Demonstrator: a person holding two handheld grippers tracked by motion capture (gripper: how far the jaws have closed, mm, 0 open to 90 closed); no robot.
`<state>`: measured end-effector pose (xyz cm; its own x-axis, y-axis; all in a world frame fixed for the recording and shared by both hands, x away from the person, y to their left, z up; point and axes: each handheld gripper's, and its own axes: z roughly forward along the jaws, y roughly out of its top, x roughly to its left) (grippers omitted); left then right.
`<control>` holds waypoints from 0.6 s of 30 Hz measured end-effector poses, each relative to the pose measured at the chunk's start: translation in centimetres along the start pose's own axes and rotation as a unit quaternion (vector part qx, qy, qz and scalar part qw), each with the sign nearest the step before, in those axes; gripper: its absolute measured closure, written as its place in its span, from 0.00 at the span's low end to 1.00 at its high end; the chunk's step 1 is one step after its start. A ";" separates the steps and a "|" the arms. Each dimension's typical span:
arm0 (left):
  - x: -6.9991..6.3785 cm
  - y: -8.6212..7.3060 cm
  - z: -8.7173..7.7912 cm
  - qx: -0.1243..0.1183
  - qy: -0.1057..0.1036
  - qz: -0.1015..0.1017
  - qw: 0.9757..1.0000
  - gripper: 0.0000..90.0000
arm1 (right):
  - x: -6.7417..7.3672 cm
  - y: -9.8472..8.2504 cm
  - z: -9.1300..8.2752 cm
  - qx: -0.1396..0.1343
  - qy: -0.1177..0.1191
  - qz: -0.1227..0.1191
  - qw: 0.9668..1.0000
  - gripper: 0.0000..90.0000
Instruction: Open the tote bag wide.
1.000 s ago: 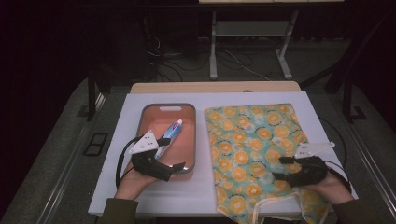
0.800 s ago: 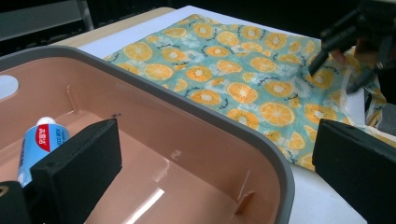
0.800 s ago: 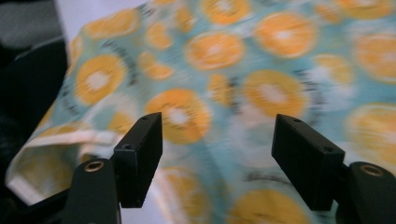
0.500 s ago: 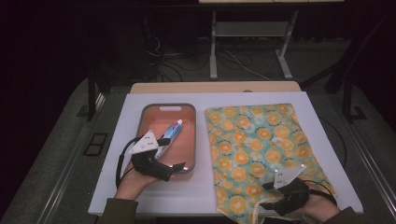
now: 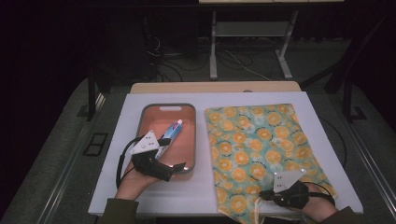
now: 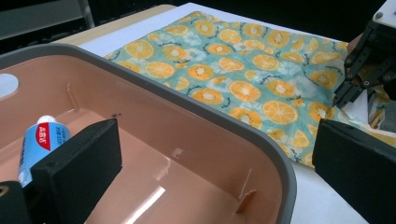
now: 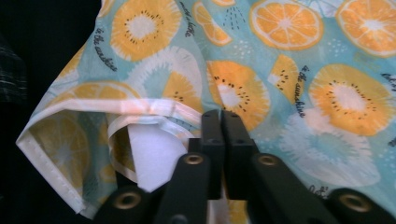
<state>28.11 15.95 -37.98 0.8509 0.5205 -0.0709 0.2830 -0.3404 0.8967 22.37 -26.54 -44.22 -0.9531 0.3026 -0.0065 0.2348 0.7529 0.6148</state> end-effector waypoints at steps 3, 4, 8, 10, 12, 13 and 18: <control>0.0 0.0 0.0 0.001 0.000 0.001 1.000 0.00 | -0.4 0.1 0.0 -0.004 0.011 0.016 1.000 1.00; 0.0 0.0 0.0 0.001 0.000 0.001 1.000 0.00 | -0.5 0.2 0.0 -0.006 0.009 0.019 1.000 1.00; 0.0 0.0 0.1 0.003 0.001 0.001 1.000 0.00 | -1.3 1.1 0.3 -0.020 -0.013 0.035 0.999 1.00; 0.0 0.1 0.1 0.005 0.002 0.002 1.000 0.00 | -1.7 1.4 0.4 -0.024 -0.020 0.042 0.999 1.00; 0.0 0.1 0.1 0.006 0.002 0.001 1.000 0.00 | -2.7 1.9 0.7 -0.028 -0.031 0.055 0.998 1.00; 0.0 0.1 0.1 0.006 0.001 0.001 1.000 0.00 | -3.1 2.1 0.9 -0.032 -0.038 0.062 0.997 1.00; 0.1 0.1 0.1 0.006 0.001 0.000 1.000 0.00 | -5.5 3.4 1.7 -0.033 -0.068 0.090 0.993 1.00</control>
<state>28.21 15.91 -37.94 0.8502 0.5217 -0.0707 0.2883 -0.3490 0.8917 28.78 -24.65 -43.47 -0.8611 0.5084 0.0051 0.3820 0.6404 0.6662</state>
